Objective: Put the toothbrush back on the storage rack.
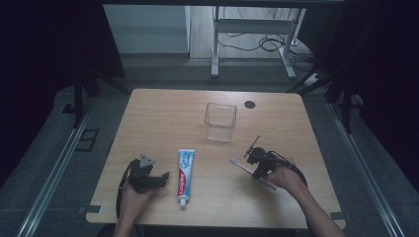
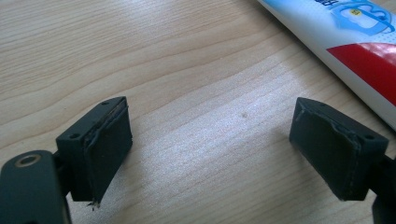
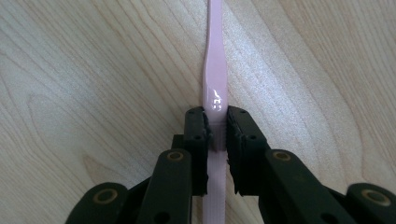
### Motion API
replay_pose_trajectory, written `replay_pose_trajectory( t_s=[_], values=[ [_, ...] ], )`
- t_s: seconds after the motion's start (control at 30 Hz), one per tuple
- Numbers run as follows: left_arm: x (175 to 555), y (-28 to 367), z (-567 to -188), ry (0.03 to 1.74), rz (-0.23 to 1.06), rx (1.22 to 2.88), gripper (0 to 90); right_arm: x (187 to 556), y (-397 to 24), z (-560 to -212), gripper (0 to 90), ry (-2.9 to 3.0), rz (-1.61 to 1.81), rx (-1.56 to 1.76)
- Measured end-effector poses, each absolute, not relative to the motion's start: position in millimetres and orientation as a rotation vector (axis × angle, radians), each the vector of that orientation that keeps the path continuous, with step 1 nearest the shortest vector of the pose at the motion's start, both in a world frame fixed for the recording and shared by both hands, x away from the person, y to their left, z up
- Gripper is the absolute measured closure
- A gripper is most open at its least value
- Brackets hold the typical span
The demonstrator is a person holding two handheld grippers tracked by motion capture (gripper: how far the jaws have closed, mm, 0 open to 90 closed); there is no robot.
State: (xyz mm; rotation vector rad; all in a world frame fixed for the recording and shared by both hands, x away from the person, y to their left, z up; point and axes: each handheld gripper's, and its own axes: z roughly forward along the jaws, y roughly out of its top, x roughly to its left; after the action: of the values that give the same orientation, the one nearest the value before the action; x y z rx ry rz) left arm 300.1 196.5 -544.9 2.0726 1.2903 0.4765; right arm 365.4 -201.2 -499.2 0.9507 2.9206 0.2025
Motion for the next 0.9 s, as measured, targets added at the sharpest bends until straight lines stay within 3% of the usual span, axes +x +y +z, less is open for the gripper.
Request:
replay_pose_trajectory(
  t_s=[0.9],
  values=[
    [300.1, 196.8, -544.6, 1.288, 0.476, 2.08, 12.9, 365.6, -207.9, -460.9, 78.0, 2.856, 0.39, 0.989]
  ],
)
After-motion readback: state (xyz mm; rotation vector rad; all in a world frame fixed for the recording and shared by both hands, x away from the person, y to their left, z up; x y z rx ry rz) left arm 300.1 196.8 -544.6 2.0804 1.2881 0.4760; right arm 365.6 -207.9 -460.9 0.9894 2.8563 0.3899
